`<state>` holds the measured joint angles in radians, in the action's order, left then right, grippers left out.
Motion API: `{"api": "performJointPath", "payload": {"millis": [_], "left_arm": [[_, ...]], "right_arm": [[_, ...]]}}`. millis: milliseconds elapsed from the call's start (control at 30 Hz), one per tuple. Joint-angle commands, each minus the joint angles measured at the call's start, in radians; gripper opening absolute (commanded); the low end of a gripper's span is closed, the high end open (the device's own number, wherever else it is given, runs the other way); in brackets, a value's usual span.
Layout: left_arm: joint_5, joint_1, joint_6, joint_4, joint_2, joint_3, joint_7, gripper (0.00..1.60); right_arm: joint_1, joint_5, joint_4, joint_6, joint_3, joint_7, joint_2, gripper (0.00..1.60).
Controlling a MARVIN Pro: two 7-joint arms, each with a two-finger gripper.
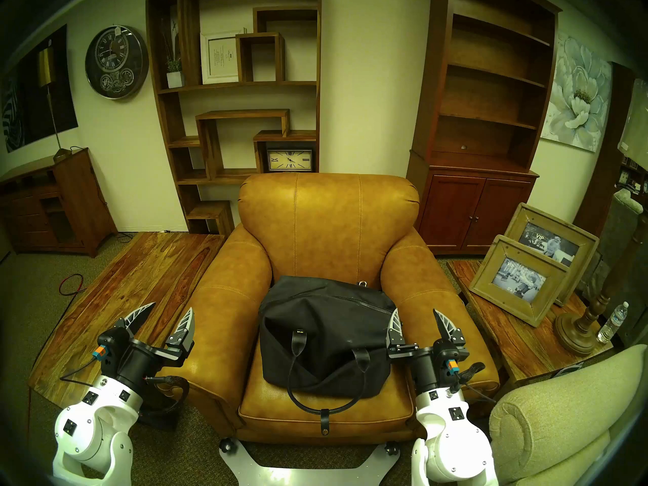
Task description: Open a bag with a zipper
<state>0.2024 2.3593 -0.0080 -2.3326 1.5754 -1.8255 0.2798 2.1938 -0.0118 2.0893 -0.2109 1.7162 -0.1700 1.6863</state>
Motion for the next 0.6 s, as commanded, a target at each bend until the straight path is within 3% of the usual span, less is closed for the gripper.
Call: {"api": "performJointPath", "payload": {"millis": [0, 133, 233, 567], "left_arm": [[-0.001, -0.001, -0.003, -0.016, -0.001, 0.000, 0.001, 1.60], [0.000, -0.002, -0.003, -0.016, -0.001, 0.000, 0.001, 1.60], [0.000, -0.002, -0.003, -0.015, -0.001, 0.000, 0.001, 1.60], [0.000, -0.002, -0.003, -0.015, -0.001, 0.000, 0.001, 1.60]], "right_arm": [[-0.062, 0.024, -0.036, 0.020, 0.072, -0.012, -0.046, 1.60], [-0.111, 0.024, -0.072, 0.049, 0.116, -0.015, -0.074, 1.60], [-0.142, 0.080, -0.107, 0.086, 0.154, -0.042, -0.130, 1.60], [-0.241, 0.177, -0.213, 0.195, 0.205, -0.201, -0.236, 1.60]]}}
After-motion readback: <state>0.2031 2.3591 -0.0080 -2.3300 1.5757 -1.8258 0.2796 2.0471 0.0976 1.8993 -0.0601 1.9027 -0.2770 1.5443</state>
